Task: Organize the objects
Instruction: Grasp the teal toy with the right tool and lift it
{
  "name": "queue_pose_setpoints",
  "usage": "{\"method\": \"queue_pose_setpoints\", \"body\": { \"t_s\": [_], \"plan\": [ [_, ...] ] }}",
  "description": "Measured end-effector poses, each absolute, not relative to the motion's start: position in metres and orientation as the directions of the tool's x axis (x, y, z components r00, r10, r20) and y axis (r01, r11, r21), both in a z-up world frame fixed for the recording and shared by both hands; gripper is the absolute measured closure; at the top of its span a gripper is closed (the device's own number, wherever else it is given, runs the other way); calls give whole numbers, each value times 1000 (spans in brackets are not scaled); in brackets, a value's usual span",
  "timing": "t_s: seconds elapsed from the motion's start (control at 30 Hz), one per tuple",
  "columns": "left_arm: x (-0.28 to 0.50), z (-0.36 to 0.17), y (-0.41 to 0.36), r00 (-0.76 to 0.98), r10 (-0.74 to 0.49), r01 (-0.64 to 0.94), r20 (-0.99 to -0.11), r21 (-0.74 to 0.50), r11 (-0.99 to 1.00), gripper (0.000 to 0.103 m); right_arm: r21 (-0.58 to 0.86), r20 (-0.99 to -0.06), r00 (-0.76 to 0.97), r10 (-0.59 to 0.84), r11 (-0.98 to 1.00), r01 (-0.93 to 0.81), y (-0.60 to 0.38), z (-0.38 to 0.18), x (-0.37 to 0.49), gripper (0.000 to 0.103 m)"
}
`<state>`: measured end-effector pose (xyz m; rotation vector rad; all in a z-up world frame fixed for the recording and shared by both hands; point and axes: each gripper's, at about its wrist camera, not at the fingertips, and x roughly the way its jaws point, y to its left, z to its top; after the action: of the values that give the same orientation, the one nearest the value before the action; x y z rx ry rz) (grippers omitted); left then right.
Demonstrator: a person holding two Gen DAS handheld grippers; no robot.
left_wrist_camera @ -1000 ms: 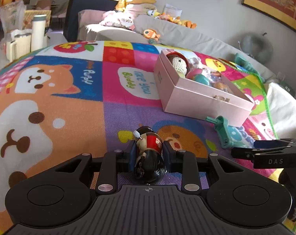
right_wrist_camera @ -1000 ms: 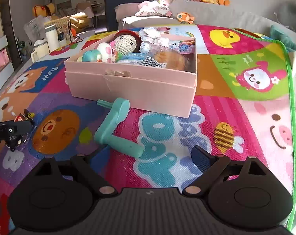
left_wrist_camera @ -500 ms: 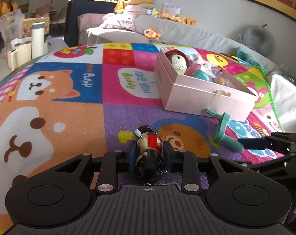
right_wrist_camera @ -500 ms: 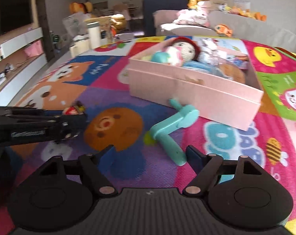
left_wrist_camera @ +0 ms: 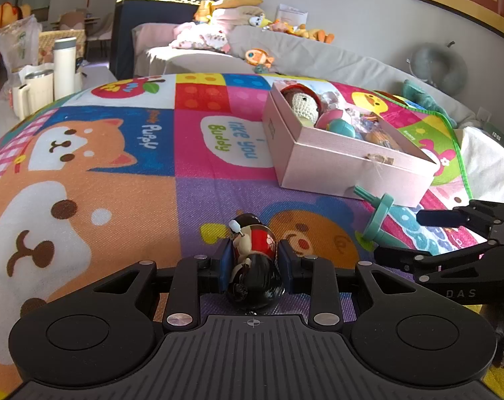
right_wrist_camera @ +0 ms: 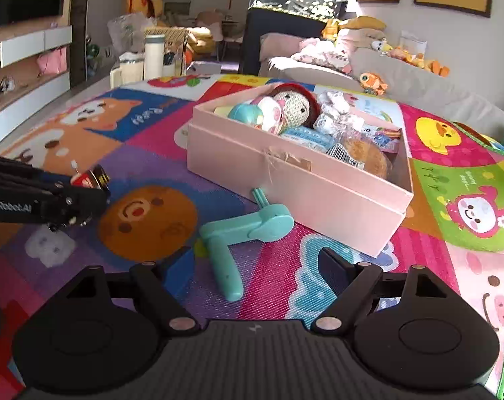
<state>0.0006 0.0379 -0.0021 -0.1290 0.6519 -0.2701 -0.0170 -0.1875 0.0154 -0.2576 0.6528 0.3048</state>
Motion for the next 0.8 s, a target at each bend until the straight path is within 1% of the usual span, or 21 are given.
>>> {"method": "queue_pose_setpoints", "body": {
  "t_s": [0.07, 0.2, 0.3, 0.37, 0.43, 0.53, 0.63, 0.73, 0.8],
  "plan": [
    [1, -2, 38, 761, -289, 207, -580, -205, 957, 69, -110, -643, 735, 215, 924, -366, -188, 16, -16, 21],
    [1, -2, 38, 761, -290, 206, -580, -208, 956, 69, 40, -679, 640, 360, 888, -458, -182, 16, -23, 21],
    [1, -2, 38, 761, -290, 206, -580, -208, 956, 69, 84, -675, 609, 417, 863, -497, -176, 20, -29, 21],
    [1, -2, 38, 761, -290, 206, -580, -209, 956, 69, 49, -656, 641, 398, 870, -490, -175, 24, -31, 21],
    [1, -2, 38, 761, -290, 206, -580, -209, 956, 69, -48, -634, 704, 320, 892, -449, -173, 26, -28, 21],
    [1, -2, 38, 761, -292, 205, -580, -211, 956, 69, -119, -630, 734, 254, 903, -414, -174, 22, -16, 21],
    [1, -2, 38, 761, -292, 205, -579, -212, 955, 69, -124, -644, 728, 235, 907, -402, -178, 16, -2, 21],
    [1, -2, 38, 761, -292, 205, -580, -212, 956, 69, -77, -653, 713, 255, 914, -398, -180, 15, 13, 21],
    [1, -2, 38, 761, -291, 205, -580, -211, 956, 69, -70, -659, 706, 259, 914, -400, -178, 16, 17, 29]
  ]
}}
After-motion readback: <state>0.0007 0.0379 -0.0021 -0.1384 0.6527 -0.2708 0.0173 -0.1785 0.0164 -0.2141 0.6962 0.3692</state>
